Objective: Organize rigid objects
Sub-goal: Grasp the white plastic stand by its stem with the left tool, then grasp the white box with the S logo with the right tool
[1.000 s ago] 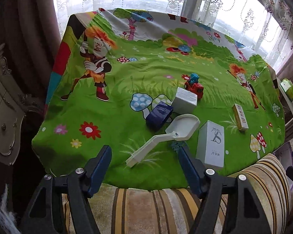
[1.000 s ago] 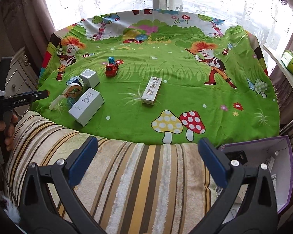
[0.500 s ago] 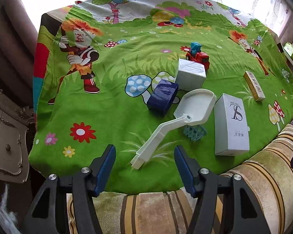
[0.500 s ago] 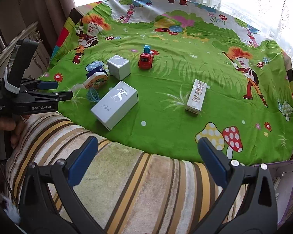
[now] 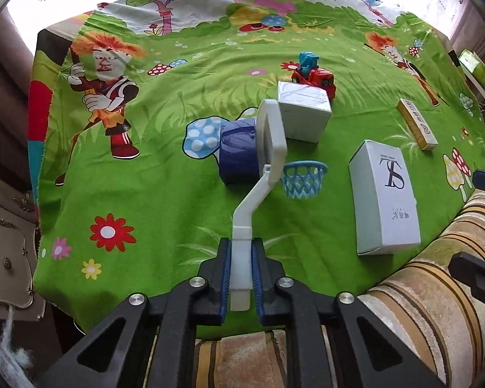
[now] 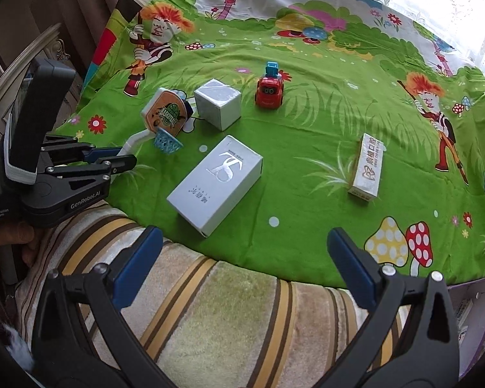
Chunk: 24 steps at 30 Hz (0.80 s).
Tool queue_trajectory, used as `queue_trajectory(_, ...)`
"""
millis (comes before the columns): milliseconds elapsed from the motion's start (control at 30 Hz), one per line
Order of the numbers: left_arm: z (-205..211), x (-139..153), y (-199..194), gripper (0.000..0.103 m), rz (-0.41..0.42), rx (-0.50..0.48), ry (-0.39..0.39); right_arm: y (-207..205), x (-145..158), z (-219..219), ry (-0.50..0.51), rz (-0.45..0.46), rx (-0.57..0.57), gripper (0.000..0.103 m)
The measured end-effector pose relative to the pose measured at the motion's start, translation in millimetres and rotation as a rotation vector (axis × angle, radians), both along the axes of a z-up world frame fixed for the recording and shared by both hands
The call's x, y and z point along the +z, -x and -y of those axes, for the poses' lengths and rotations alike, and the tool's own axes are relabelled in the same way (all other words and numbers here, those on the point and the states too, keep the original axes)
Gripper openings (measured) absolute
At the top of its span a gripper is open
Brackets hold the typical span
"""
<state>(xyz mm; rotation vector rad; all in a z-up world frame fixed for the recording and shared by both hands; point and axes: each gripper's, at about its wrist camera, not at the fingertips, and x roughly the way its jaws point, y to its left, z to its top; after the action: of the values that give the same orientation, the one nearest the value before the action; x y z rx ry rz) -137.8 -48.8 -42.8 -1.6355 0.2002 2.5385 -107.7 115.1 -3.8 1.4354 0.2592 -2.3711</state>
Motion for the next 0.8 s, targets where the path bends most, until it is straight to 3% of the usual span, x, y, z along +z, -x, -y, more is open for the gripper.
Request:
queue_trajectory(433,17.6,24.0,-31.5,0.013,-0.094,0.103,-0.198,16.7,-12.9,25.1,-0.001,0.04,-0.015,0.102)
queue_trajectory(667,23.9,34.6,-44.1,0.013,-0.149,0.16,-0.254,27.9,-20.6,38.9,-0.024,0.062,-0.021,0.102)
queue_trajectory(800,24.5,37.4,-49.4,0.013,-0.163,0.179,-0.286,34.5,-28.8,45.3,-0.037,0.093,-0.012,0.09)
